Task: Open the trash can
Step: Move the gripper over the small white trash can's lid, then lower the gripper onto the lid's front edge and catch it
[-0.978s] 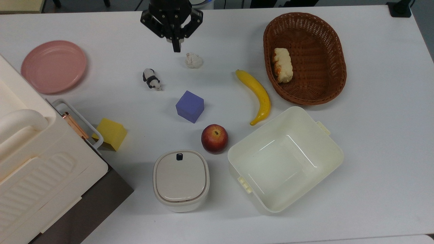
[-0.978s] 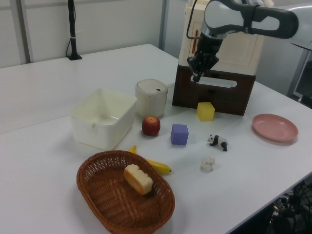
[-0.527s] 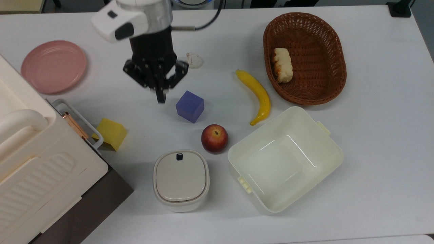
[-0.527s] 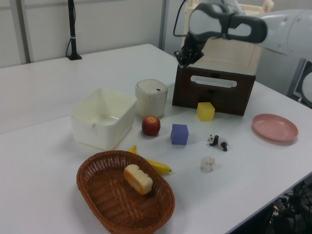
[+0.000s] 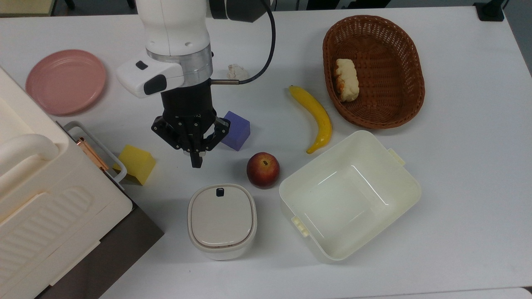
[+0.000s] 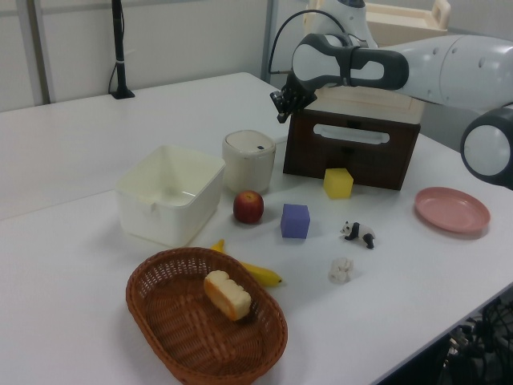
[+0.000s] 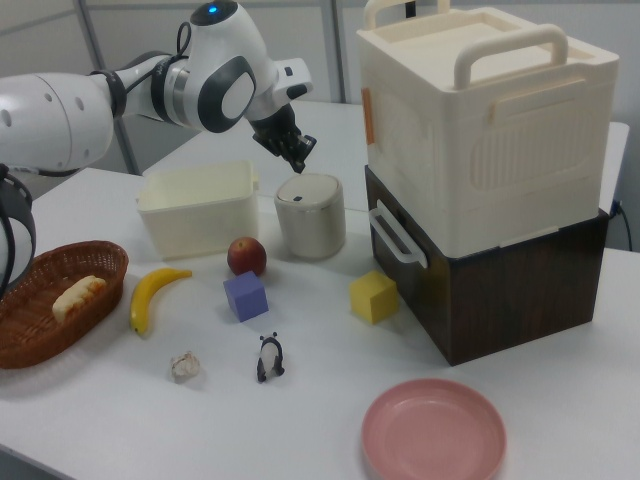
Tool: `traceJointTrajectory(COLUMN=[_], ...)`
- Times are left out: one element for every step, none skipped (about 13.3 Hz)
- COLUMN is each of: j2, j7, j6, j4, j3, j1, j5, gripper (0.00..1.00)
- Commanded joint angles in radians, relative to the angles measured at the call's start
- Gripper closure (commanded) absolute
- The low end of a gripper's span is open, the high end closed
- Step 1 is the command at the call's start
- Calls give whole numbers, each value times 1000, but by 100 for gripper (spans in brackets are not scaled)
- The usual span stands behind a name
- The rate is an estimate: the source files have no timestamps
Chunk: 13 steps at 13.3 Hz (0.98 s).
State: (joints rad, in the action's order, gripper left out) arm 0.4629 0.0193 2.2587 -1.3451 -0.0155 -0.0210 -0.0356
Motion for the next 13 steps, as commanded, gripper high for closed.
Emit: traceJointTrajectory(j2=[65, 72, 82, 83, 83, 83, 86, 98, 105, 118, 125, 128, 137], j7=[-19, -21, -22, -22, -22, -22, -24, -24, -25, -25, -27, -27, -27], j6=[36, 53, 71, 73, 73, 73, 73, 73, 73, 73, 73, 73, 73], j4=[66, 66, 64, 64, 64, 64, 64, 64, 66, 64, 64, 64, 63], j3=[-4, -4, -6, -4, -4, -4, -4, -4, -4, -6, -6, -6, -6], j1=[30, 30, 32, 32, 33, 35, 35, 35, 35, 35, 35, 36, 36], j5=[-15, -15, -14, -12, -12, -12, -12, -10, -7, -4, 5, 11, 13], gripper=[100, 100, 100, 100, 100, 100, 100, 100, 100, 100, 100, 100, 100])
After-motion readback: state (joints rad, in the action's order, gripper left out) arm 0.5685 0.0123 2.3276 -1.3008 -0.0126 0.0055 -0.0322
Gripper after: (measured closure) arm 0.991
